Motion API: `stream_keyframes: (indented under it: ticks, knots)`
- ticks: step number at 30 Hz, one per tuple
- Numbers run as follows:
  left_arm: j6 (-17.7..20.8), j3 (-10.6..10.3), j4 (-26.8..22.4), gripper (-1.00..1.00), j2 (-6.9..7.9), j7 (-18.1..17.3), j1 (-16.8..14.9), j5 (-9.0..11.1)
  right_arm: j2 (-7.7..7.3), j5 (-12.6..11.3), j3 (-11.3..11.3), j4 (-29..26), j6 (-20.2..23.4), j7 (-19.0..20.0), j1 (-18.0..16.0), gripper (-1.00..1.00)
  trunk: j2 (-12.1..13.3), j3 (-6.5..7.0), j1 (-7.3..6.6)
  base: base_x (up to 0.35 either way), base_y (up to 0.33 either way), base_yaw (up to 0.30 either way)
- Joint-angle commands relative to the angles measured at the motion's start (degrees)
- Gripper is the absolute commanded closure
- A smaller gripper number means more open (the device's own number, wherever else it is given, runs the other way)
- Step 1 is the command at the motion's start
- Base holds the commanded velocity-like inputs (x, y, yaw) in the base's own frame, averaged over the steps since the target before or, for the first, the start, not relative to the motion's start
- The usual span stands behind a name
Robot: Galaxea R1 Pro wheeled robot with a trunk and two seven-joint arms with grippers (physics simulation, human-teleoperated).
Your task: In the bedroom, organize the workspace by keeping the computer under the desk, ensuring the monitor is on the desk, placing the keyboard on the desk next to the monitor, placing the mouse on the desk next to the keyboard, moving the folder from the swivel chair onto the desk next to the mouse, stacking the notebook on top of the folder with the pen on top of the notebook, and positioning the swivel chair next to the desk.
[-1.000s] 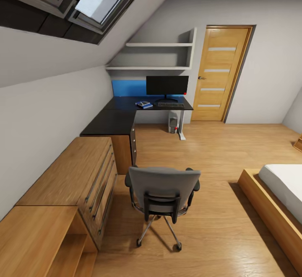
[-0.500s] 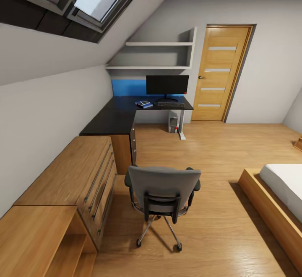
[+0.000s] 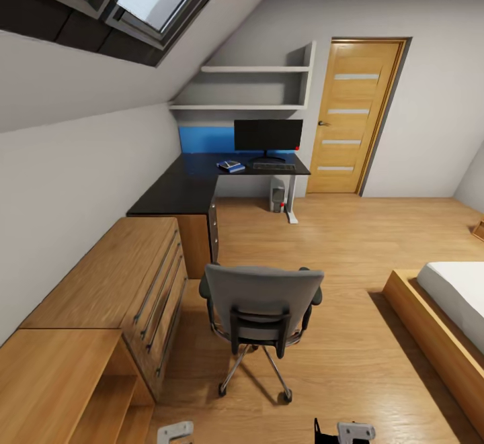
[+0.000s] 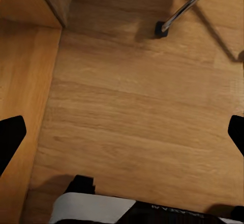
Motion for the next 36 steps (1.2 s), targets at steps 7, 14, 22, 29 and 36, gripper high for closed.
stream_keyframes:
  ticks: [7,14,22,29,36]
  knots:
    - [-6.86,-0.28,3.78,-1.0,0.16,0.65,-0.21,0.55,0.02,-2.13,0.31,0.61,-0.78,-0.2,-0.14,-1.0,-2.89,-1.34,1.56,0.0,0.0,0.0]
    - [-6.97,-0.48,3.77,-1.0,-0.12,0.94,-0.21,0.5,0.0,-2.16,0.31,0.64,-0.8,-0.19,-0.14,-1.0,-5.7,-2.6,3.09,0.0,0.0,0.0]
    - [-6.76,-0.56,5.8,-1.0,-0.25,0.86,-0.21,0.56,0.23,-2.23,0.34,3.04,-0.86,-0.19,-0.14,-1.0,-8.91,-4.04,4.85,0.0,0.0,0.0]
    - [-6.73,-0.52,6.41,-1.0,-0.22,0.8,-0.21,0.63,0.31,-2.25,0.35,4.23,-0.82,-0.19,-0.14,-1.0,-11.72,-5.29,6.39,0.0,0.0,0.0]
    - [-6.76,-0.49,6.92,-1.0,-0.24,0.64,-0.21,0.61,0.26,-2.26,0.33,4.45,-0.82,-0.19,-0.14,-1.0,-14.52,-6.55,7.92,0.0,0.0,0.0]
